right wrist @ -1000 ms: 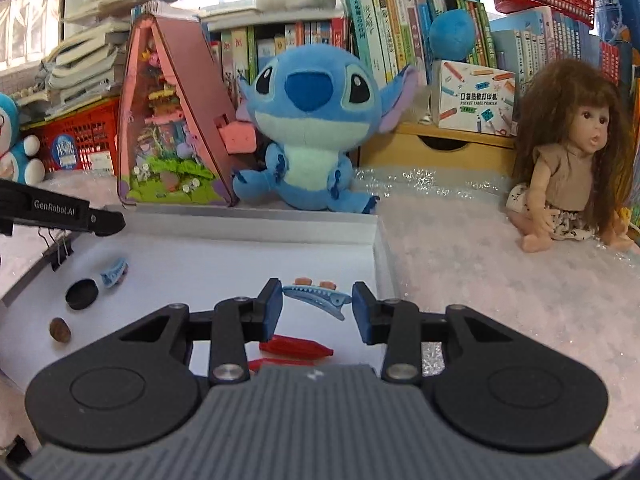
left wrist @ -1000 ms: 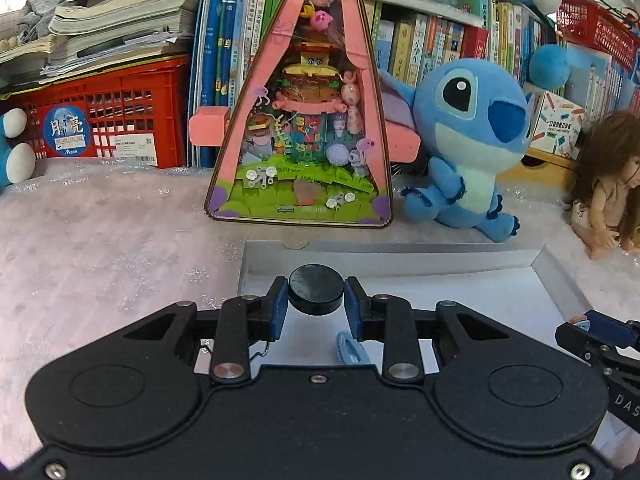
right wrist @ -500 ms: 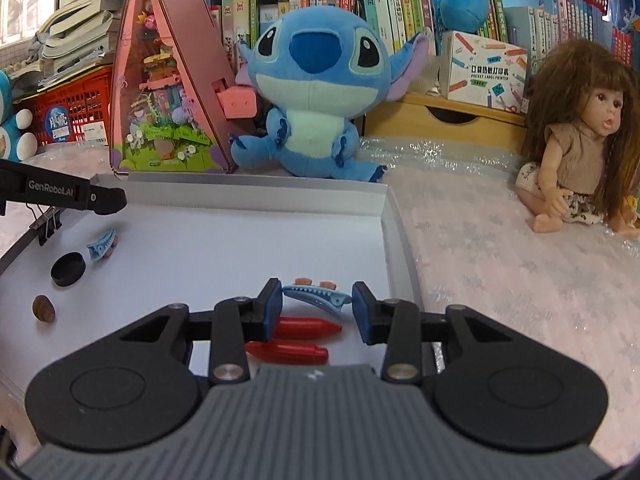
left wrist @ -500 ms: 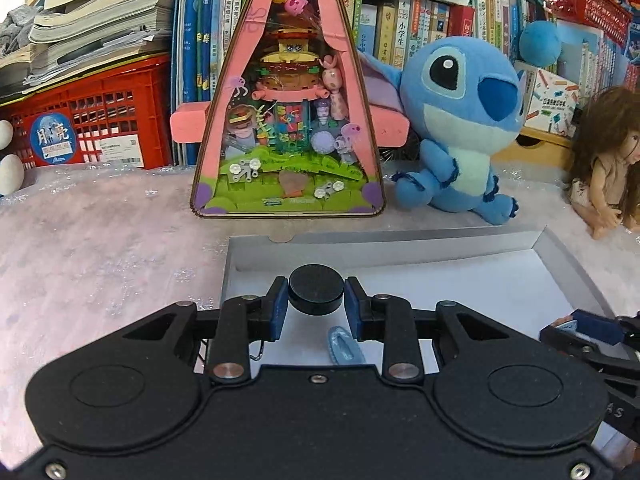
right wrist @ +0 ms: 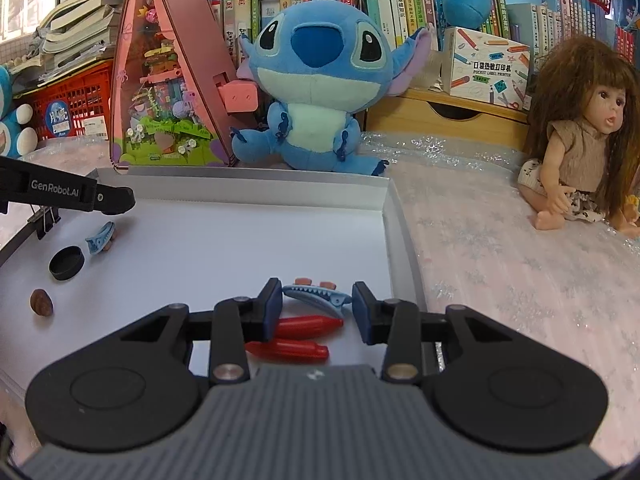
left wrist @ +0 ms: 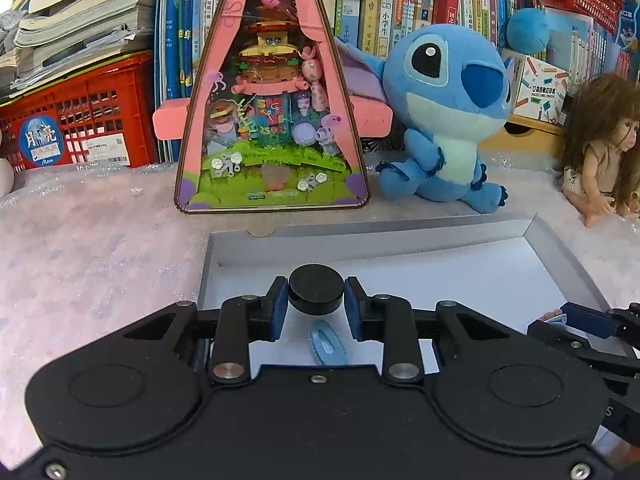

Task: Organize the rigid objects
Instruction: 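Carry the puck and hair clip into the white box and open both tools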

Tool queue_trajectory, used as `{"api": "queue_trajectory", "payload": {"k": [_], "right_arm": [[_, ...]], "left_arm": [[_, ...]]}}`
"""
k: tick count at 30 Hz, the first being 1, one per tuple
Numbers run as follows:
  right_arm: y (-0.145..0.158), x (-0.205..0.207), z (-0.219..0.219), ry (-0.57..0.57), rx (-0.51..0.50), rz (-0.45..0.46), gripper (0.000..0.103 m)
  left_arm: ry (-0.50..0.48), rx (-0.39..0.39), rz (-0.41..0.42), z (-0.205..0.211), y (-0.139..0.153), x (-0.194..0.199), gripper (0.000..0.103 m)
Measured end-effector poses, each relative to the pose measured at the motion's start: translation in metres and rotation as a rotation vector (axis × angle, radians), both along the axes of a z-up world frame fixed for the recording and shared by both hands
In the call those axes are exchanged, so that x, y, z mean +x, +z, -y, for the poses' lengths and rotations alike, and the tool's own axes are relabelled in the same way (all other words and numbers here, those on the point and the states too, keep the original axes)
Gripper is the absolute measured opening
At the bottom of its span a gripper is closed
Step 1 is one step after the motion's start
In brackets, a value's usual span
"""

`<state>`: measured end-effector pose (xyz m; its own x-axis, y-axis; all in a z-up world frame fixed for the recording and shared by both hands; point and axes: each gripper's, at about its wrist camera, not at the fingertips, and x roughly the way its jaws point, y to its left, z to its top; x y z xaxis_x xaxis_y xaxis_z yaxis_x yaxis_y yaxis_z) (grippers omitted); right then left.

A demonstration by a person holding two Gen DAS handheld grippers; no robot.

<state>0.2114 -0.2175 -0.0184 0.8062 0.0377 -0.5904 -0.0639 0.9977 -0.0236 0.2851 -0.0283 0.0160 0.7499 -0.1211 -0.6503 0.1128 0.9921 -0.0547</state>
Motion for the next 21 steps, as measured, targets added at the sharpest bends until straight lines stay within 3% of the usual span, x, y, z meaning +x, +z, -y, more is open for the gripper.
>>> {"api": "queue_trajectory", "payload": {"k": [13, 17, 19, 21], "right_arm": [[0.0, 0.002, -0.002, 0.007, -0.018, -0.01, 0.046], [0.001, 0.001, -0.001, 0.008, -0.013, -0.006, 0.05], [0.003, -0.001, -0.001, 0.009, -0.011, 0.008, 0.061], [0.007, -0.003, 0.0, 0.011, -0.007, 0.027, 0.065]], "left_arm": [[-0.006, 0.059, -0.024, 0.012, -0.004, 0.006, 0.029], [-0.012, 0.062, -0.01, 0.014, -0.002, 0.004, 0.042], [-0.015, 0.048, -0.007, 0.012, 0.001, 0.001, 0.047], [-0.013, 0.034, 0.001, 0.009, 0.006, -0.003, 0.052]]}}
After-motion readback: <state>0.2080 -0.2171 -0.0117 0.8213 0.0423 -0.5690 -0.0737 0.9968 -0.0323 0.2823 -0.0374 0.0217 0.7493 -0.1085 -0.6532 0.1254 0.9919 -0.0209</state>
